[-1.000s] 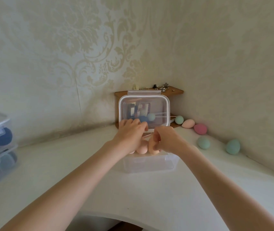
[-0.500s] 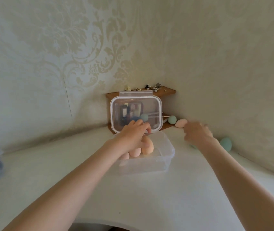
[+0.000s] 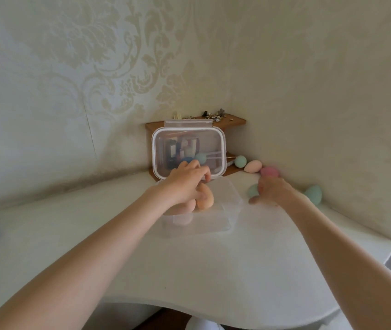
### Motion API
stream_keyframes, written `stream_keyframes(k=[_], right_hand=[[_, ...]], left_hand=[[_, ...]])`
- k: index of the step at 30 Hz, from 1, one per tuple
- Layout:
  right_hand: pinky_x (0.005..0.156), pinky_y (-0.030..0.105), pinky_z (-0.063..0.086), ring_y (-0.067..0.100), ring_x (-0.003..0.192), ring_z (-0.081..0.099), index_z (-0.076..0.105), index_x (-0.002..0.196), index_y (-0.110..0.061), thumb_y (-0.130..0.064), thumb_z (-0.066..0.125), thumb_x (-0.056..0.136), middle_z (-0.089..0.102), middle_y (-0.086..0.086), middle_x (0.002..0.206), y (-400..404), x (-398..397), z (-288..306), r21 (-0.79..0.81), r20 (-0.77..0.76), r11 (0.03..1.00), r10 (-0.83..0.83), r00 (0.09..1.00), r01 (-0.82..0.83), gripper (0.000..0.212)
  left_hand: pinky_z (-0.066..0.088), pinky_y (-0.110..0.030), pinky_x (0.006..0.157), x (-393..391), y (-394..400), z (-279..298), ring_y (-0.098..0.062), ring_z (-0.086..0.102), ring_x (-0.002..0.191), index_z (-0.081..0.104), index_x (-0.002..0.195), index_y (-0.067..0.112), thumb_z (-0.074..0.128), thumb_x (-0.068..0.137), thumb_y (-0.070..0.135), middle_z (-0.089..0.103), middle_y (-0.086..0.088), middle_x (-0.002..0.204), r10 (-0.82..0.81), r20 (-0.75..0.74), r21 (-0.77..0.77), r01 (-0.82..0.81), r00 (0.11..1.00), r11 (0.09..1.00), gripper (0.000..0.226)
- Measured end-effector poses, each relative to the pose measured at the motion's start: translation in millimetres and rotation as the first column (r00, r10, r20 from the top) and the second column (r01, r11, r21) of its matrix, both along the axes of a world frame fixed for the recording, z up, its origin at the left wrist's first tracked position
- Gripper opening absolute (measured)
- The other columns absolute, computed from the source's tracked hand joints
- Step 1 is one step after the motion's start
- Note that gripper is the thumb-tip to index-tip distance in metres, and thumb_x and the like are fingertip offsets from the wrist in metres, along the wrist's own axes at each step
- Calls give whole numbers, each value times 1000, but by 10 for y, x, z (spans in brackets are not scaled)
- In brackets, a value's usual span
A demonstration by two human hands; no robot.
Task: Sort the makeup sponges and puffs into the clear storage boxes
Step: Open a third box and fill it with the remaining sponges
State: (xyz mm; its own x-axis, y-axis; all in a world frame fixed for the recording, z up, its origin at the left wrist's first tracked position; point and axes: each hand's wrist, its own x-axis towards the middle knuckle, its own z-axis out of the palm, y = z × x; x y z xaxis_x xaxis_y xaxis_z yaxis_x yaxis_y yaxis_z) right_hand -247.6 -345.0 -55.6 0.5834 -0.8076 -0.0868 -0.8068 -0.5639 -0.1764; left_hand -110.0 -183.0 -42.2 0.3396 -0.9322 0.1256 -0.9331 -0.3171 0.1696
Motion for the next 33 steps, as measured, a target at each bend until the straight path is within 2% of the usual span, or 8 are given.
stream_keyframes(k=[5, 10, 12, 16, 20, 24, 29, 33], right_hand=[[71, 26, 37, 30, 98, 56, 57, 104, -3, -18, 66, 80, 56, 16, 116, 53, 43, -28, -43, 261, 997, -52, 964, 66, 29], [60, 28, 36, 24, 78, 46, 45, 77, -17, -15, 72, 71, 52, 4, 85, 179, 131, 414, -17, 550, 991, 123, 826, -136, 28], [66, 28, 40, 20, 80, 50, 50, 78, -21, -16, 78, 69, 53, 1, 87, 306, 178, 580, -4, 492, 933, 314, 812, -359, 30], [76, 22, 37, 17, 93, 53, 61, 91, -22, -18, 74, 75, 49, -6, 93, 537, 306, 471, -107, 77, 821, 569, 819, -561, 21], [80, 23, 38, 18, 99, 49, 52, 90, -17, -6, 60, 85, 52, 2, 106, 671, 366, 376, -181, -94, 758, 621, 778, -627, 15], [97, 32, 44, 24, 112, 55, 64, 103, -4, 0, 52, 88, 61, 7, 120, 696, 358, 467, -218, -152, 746, 611, 777, -629, 20], [73, 21, 32, 24, 112, 53, 48, 120, -5, -5, 57, 87, 49, 10, 124, 734, 360, 307, -300, -133, 759, 567, 813, -578, 35], [58, 18, 29, 23, 98, 48, 54, 114, -8, -9, 49, 92, 39, 1, 77, 756, 411, 262, -357, -257, 741, 507, 823, -568, 22]], left_hand=[[40, -38, 93, -15, 5, -4, -22, 40, 112, 49, 114, 21, 62, 84, 30, 43, -2, 119, 1, 0, 1, -1, 1000, 1000, 35], [41, -40, 94, -7, 4, 21, -25, 40, 112, 47, 116, 21, 60, 85, 28, 42, -4, 120, 7, -2, 17, -7, 1000, 1000, 35], [41, -43, 96, 6, 0, 9, -26, 41, 112, 45, 118, 20, 62, 83, 26, 43, -5, 119, 4, -4, 3, -4, 1000, 1000, 40], [40, -46, 98, 19, -19, -15, -28, 40, 114, 39, 123, 18, 65, 81, 29, 42, -5, 125, 23, 12, 8, -23, 1000, 1000, 51], [40, -45, 99, 8, -26, -25, -28, 40, 116, 35, 129, 19, 64, 81, 30, 41, -5, 127, 27, 33, 25, -28, 999, 999, 56], [42, -42, 98, 12, -23, -14, -26, 40, 116, 34, 130, 20, 61, 84, 27, 41, -5, 126, 18, 28, 31, -19, 999, 999, 55], [42, -36, 94, 11, 32, -30, -24, 44, 112, 44, 119, 17, 64, 83, 25, 46, -3, 120, 7, -15, -30, -8, 1000, 1000, 42], [39, -39, 97, -25, 76, -55, -27, 41, 112, 51, 119, 26, 57, 88, 23, 42, -5, 120, -14, 14, -7, 14, 1000, 1000, 32]])
